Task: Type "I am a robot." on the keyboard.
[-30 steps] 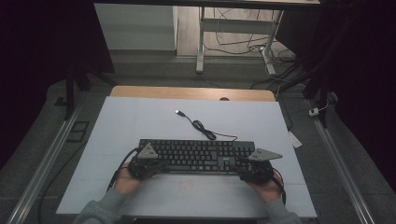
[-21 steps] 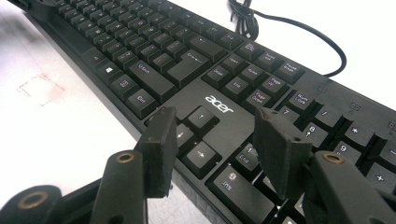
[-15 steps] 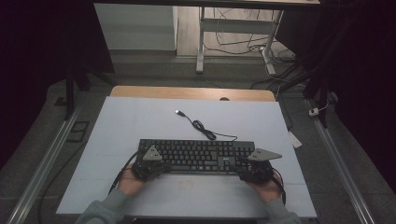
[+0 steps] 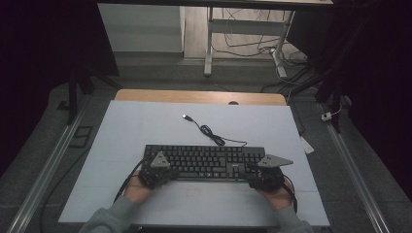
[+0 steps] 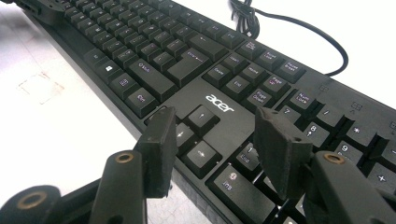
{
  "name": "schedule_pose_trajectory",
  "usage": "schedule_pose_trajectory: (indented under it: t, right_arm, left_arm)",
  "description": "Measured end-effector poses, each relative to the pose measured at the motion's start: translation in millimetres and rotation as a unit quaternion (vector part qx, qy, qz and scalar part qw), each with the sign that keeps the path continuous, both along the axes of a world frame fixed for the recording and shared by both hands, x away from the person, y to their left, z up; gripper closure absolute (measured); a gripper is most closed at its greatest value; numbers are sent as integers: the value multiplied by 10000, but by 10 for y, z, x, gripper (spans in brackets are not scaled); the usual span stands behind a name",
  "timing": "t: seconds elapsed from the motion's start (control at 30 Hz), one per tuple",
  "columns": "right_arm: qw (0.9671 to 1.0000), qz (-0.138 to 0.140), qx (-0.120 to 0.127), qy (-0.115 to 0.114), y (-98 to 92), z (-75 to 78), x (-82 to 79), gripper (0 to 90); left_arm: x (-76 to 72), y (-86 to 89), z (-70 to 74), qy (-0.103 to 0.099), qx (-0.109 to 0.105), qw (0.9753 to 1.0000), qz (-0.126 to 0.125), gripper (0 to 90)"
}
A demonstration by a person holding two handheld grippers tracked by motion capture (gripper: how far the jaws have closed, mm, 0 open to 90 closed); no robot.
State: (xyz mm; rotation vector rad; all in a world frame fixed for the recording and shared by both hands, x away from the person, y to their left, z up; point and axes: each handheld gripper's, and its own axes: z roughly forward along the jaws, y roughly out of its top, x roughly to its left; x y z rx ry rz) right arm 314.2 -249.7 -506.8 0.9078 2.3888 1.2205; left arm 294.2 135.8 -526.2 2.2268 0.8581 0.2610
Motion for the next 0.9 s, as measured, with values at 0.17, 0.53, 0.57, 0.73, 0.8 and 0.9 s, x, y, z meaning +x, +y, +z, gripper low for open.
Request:
schedule_pose_trajectory:
  t: [0.17,0.53,0.57,0.73,0.8,0.9]
  right_arm:
    - [10000,1,-2,0,0,0,1,494]
    - [10000,-4,1,0,-8,7,-1,492]
    - [10000,-12,3,4,-11,7,0,491]
    - [10000,-5,1,10,-25,11,4,489]
    - [10000,-6,6,4,-27,13,3,489]
    - [10000,-6,4,2,-27,13,3,487]
  left_arm:
    - [-15,43,48,-94,-101,9999,73,889]
    - [-31,204,174,-241,-525,9976,377,719]
    - [-30,218,178,-259,-556,9970,467,662]
    - [0,317,194,-188,-664,9948,754,500]
    - [10,344,196,-157,-656,9944,810,469]
    - [17,371,203,-126,-661,9941,847,442]
